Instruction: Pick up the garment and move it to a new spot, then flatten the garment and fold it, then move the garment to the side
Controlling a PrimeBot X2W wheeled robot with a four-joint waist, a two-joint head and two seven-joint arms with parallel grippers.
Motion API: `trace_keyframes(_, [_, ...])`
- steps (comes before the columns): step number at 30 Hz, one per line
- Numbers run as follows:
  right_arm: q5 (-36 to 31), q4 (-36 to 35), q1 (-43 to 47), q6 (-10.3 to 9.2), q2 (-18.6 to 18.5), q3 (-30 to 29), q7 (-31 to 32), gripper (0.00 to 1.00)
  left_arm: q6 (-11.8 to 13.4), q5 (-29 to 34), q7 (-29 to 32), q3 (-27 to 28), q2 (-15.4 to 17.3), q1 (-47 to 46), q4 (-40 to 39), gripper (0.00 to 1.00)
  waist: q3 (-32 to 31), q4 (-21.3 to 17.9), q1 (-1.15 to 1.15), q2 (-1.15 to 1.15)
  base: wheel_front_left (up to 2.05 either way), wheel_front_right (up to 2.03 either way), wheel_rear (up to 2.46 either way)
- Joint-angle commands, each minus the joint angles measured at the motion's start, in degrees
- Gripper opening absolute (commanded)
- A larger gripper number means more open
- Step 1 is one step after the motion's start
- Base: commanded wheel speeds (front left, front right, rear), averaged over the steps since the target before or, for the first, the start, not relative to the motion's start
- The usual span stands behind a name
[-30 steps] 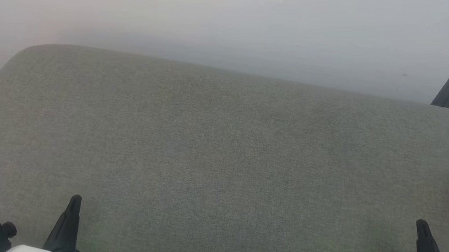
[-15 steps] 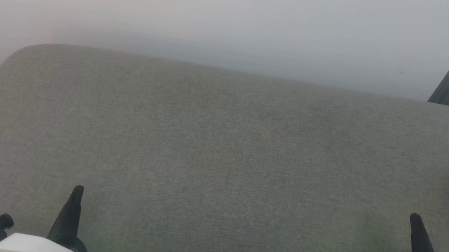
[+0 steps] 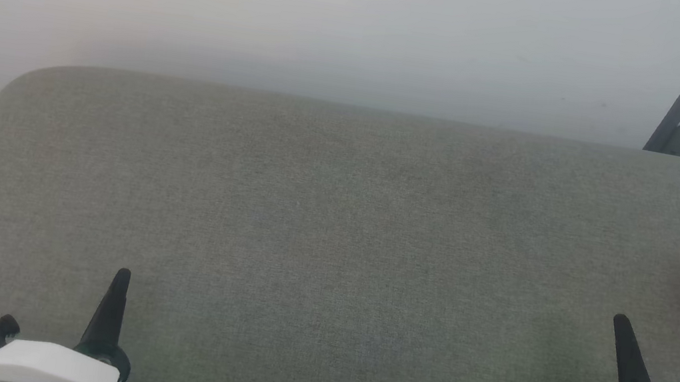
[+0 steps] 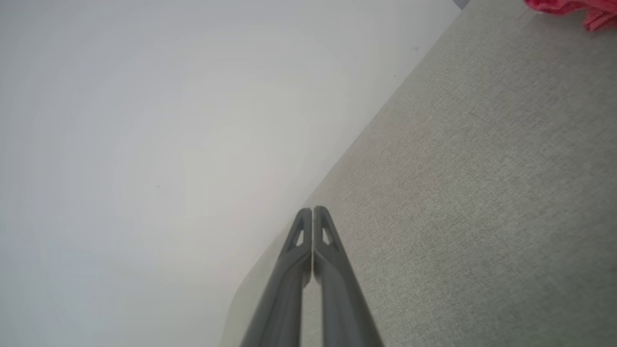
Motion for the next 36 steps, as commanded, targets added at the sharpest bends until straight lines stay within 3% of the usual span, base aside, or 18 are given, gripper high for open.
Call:
trace_keyframes(1, [1.02,-0.27,-1.32,0.02,-0.04,-0.03,0.37,0.0,-0.08,-1.05,0.4,0.28,0.06,-1.39,-0.34,0.0,0.01,-0.02,0.0,0.0,0.0,0.0,0.0])
trace_keyframes(36, [17.04,2.34,-4.31,0.03,2.28,0.27,3.2,0.0,-0.12,-18.32,5.29,1.02,-0.8,-5.5,1.62,0.0,0.56,-1.48,0.0,0.0,0.0,0.0,0.0])
